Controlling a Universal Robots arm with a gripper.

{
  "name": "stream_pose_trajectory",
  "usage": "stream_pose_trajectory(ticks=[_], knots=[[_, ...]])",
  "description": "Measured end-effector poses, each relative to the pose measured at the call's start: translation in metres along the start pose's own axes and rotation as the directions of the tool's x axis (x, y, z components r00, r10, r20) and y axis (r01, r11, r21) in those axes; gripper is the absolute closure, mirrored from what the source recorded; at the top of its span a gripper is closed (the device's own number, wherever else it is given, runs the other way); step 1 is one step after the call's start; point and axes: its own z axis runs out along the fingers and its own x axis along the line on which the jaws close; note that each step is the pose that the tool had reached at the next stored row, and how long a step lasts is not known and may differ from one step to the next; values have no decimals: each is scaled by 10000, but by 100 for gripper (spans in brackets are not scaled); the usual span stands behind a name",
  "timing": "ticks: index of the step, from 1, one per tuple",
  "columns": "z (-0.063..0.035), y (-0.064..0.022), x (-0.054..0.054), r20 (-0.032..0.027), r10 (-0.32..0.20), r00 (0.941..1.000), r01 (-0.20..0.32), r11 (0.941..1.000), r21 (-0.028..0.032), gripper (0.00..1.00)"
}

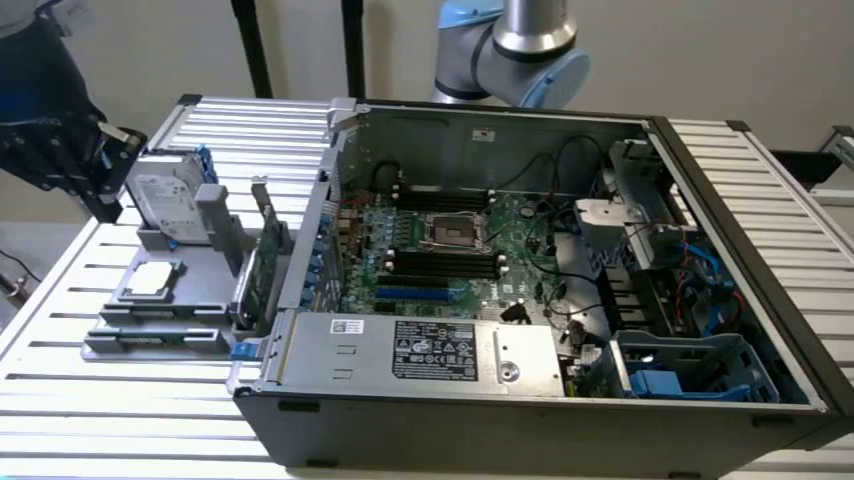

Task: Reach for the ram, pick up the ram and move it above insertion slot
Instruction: 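Reach for the ram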

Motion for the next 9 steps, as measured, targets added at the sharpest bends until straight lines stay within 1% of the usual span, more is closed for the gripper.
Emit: stream_pose_trajectory(ticks=[5, 7, 9], knots=[[31, -86, -48, -22, -17, 10000, 17, 10000, 24, 89], [57, -118, -53, -21, -28, 10000, 28, 10000, 24, 89], [81, -131, -54, -19, -32, 10000, 32, 10000, 25, 89]])
